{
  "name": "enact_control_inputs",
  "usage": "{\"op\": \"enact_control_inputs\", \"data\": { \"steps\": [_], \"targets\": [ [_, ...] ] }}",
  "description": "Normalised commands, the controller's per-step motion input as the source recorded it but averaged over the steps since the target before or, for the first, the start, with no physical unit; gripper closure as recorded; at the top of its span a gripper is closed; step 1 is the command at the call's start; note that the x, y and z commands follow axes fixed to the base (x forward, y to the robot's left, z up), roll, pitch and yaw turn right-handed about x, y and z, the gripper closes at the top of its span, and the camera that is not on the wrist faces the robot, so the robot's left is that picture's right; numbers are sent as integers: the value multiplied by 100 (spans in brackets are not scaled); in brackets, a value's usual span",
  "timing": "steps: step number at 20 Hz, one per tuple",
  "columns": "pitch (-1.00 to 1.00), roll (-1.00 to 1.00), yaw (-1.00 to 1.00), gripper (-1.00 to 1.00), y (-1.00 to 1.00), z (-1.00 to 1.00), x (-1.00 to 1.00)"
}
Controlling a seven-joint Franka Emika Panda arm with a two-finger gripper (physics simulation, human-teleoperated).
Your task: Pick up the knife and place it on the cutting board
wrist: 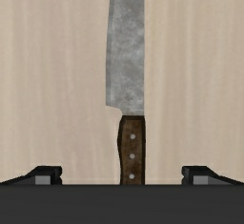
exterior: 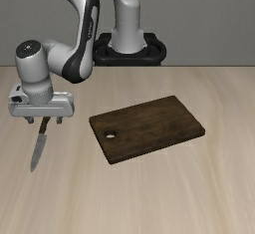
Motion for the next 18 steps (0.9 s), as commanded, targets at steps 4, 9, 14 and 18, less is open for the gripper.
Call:
{"op": "enact_control_inputs", "data": {
  "steps": [4,9,14,18],
  "targets": [
    [0,0,0,100,-25,-50,0],
    [0,0,0,100,0,0,0],
    [0,0,0,100,0,40,0],
    [0,0,0,100,0,100,0]
  ]
}}
